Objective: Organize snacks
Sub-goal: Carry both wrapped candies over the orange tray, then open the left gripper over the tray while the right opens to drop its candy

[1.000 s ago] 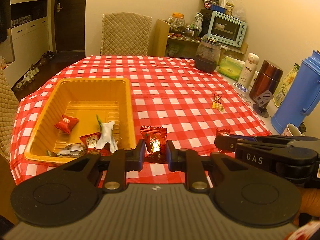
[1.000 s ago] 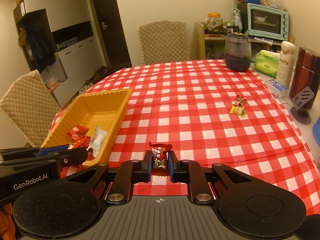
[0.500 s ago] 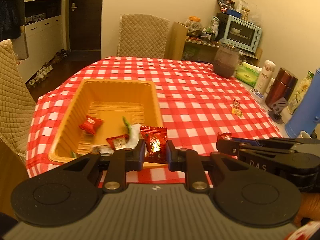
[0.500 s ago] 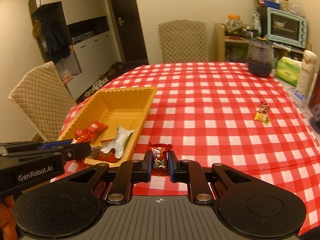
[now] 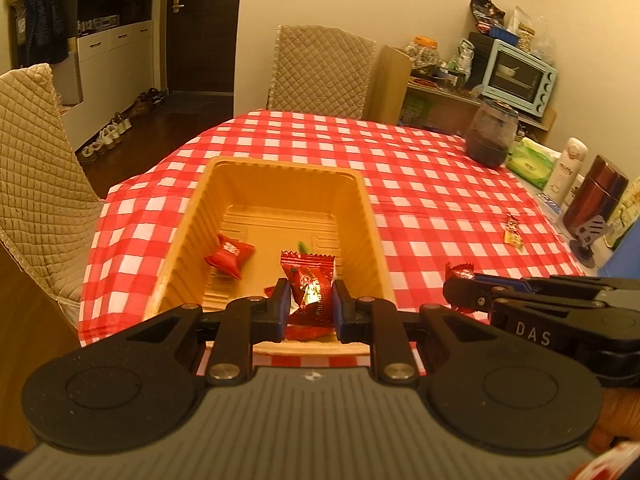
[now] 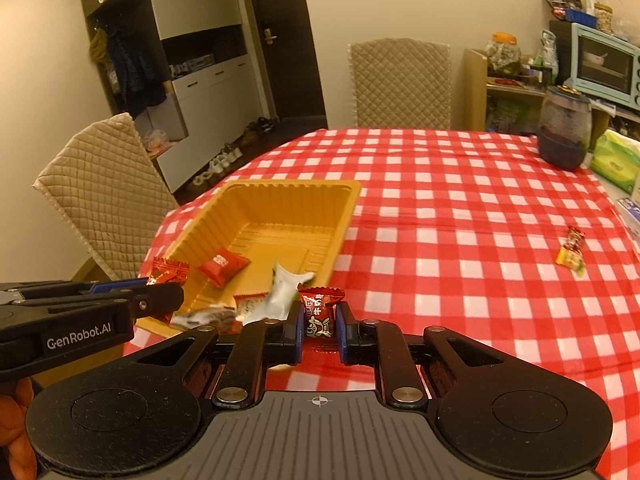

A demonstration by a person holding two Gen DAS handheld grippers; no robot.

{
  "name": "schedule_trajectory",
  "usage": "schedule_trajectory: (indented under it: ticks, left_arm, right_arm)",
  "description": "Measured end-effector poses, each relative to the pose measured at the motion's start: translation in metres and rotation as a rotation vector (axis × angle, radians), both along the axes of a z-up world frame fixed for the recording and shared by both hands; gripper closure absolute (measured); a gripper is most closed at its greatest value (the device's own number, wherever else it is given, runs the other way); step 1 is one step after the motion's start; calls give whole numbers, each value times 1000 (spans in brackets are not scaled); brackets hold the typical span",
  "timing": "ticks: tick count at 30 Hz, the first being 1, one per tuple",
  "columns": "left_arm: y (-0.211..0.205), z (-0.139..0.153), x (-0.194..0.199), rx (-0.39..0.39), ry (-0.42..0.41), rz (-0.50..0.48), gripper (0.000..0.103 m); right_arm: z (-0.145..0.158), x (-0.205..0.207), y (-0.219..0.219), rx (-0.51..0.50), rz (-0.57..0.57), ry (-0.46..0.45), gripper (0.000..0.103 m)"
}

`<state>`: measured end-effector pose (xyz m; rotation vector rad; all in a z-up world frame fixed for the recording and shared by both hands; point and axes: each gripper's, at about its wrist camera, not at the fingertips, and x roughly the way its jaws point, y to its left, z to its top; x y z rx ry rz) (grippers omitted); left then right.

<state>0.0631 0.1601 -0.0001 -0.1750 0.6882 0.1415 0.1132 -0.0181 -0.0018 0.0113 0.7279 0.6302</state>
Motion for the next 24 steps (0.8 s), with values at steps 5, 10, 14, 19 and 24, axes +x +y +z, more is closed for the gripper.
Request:
schedule_trajectory:
  ticks: [5,10,14,19,24]
  left_arm:
    - [19,-1,9,-3,5,16,84]
    - [36,-1,23,7,16,19,84]
    - [46,-2,34,12,24,9,84]
    - [54,-8,46,13,42,-4,84]
    - [61,-14,55,11,56,-14,84]
  right_arm:
    - [0,11,17,4,16,1,86]
    - [-2,24,33,7,33,5,86]
    - [-5,34,45,8,45,12,86]
    - [-10,47,54,7,50,22,86]
    - [-16,56,60,2,51,32,86]
